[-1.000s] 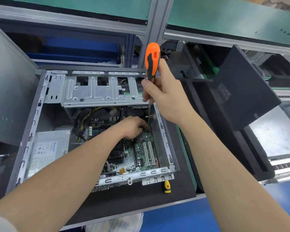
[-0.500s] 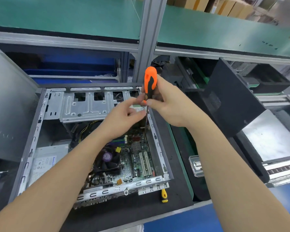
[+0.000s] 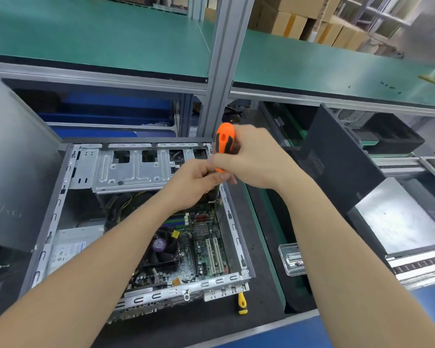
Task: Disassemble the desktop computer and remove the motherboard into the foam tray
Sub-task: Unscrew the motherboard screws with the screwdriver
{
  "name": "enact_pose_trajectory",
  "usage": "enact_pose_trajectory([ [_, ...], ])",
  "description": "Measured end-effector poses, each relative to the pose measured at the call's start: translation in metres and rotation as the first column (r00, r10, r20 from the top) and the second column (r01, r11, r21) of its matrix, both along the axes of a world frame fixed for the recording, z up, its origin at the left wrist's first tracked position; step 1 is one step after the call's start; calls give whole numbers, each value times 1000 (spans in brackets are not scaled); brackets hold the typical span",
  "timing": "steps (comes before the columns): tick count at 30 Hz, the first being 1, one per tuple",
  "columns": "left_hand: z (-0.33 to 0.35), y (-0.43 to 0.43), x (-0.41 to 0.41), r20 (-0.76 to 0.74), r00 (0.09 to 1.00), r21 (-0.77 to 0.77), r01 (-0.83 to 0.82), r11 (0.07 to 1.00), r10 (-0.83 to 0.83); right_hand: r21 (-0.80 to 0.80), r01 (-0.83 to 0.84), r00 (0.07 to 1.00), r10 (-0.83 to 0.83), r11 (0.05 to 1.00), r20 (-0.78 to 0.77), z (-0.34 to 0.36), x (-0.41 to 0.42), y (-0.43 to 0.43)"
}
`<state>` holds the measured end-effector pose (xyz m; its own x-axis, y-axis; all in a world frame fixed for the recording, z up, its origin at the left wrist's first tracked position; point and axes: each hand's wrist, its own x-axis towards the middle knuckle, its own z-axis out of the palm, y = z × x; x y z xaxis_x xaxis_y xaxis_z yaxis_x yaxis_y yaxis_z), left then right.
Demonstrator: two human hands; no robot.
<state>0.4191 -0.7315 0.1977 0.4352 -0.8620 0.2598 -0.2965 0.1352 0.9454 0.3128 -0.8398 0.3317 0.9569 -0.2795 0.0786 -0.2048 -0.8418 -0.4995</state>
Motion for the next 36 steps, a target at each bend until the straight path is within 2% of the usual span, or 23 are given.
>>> enact_pose_trajectory([
  [2,3,-3,1,-16,999,27,-28,999,29,-168,153,983,-133,974,123,6,5,5],
  [3,3,-4,1,-22,999,36,-26,999,27,-291,236,969,-200,927,147,9,9,9],
  [5,4,-6,-2,-29,1000,30,5,1000,-4,-452,320,946,-306,833,106,16,15,18],
  [6,5,-6,-3,-36,999,33,21,999,-19,-471,316,943,-327,824,60,17,19,20],
  [11,13,-4,0,-37,998,103,51,993,-47,-344,109,962,-186,933,-200,28,23,8],
  [14,20,0,-2,-103,988,29,117,993,-114,-337,-84,949,-27,938,-313,45,14,1],
  [16,24,1,-3,-168,973,-19,157,987,-158,-344,-229,915,82,910,-394,56,9,2],
  [18,28,0,-3,-190,966,-41,168,985,-173,-437,-371,865,133,819,-485,62,10,7],
  [21,31,-1,-1,-99,985,16,141,990,-139,-546,-474,832,147,691,-536,55,17,16],
  [26,30,0,0,-94,986,70,147,987,-141,-489,-471,847,221,734,-484,54,12,11],
  [28,32,-1,-1,-81,987,59,147,987,-142,-470,-416,885,228,778,-406,56,10,7],
  [29,33,0,-3,-67,988,43,146,988,-143,-508,-327,932,184,797,-312,53,11,7],
  [31,35,0,-5,-48,989,33,140,990,-139,-618,-15,991,-72,786,-116,45,19,14],
  [32,35,-1,-6,-42,991,43,131,990,-129,-644,113,973,-217,756,-83,40,23,20],
  [34,35,-1,-8,-28,996,66,92,994,-90,-631,192,939,-328,752,-105,26,30,27],
  [36,33,-2,-9,-23,998,43,57,997,-56,-593,143,964,-246,793,-97,17,34,23],
])
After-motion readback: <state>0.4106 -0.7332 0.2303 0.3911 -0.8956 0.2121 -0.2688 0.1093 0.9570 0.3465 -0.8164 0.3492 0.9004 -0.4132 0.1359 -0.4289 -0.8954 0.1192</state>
